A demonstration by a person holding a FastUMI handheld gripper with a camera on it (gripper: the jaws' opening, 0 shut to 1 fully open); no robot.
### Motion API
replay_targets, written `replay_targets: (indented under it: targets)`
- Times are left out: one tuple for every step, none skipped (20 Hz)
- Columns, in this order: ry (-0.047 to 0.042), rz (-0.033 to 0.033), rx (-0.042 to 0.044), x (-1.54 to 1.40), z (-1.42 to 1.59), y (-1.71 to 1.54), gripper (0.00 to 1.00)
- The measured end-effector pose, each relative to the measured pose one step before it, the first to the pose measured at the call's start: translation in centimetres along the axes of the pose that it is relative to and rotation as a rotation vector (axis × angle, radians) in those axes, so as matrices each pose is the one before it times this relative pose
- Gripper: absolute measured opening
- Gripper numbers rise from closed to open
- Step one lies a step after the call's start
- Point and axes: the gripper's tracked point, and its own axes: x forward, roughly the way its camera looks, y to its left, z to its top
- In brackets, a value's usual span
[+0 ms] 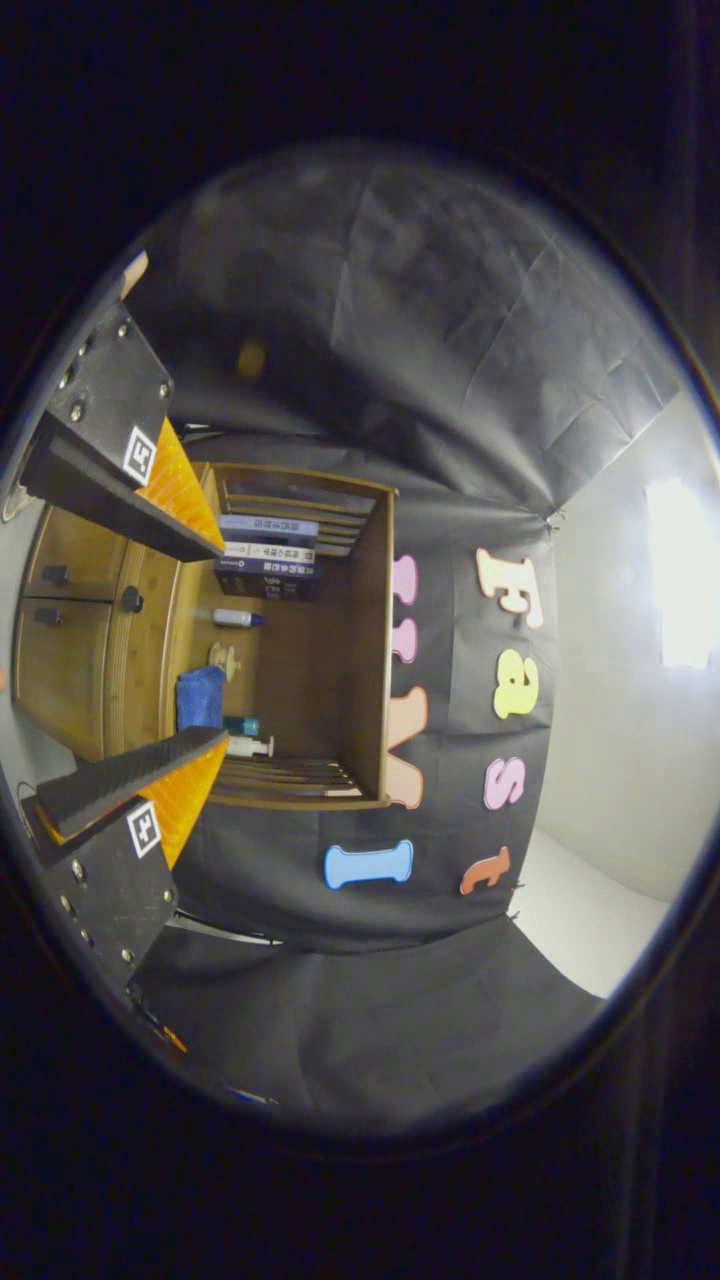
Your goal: Pull open the drawer, take out the items inside it, and place them on the countertop above the cabinet.
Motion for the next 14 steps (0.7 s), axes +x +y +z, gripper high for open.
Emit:
replay_targets:
  targets:
    - [0.02353, 0.01292, 0.00382, 1.168, -1.556, 0.689, 0.99]
    - [0.02360, 0.01388, 0.00587, 1.369, -1.764, 0.804, 0.99]
    - [0.02915, 0.00771, 0.00094, 1.545, -1.887, 0.593, 0.99]
    - [0.02677, 0.00557, -0.00354, 1.525, -1.896, 0.404, 0.99]
    - [0.02360, 0.00552, -0.00482, 1.642, -1.837, 0.486, 0.99]
    - [0.02775, 0.01123, -0.00205, 1.706, -1.803, 0.673, 0.99]
    - [0.02738, 0.01386, 0.00303, 1.625, -1.780, 0.598, 0.99]
    - [0.03245, 0.01321, 0.01860, 1.890, -1.898, 0.538, 0.99]
    - [0.04608, 0.01234, 0.04353, 1.692, -1.822, 0.493, 0.99]
    - [0.04713, 0.00651, 0.05480, 1.304, -1.795, 0.419, 0.99]
    - [0.05664, -0.01270, 0.05308, 1.518, -2.014, -0.331, 0.99]
    - [0.03213, -0.01412, 0.03955, 0.928, -1.306, -0.495, 0.99]
    - [0.03101, -0.02078, 0.04007, 1.241, -1.167, -0.582, 0.99]
    - [0.02289, -0.02051, 0.02549, 1.023, -0.823, -0.700, 0.97]
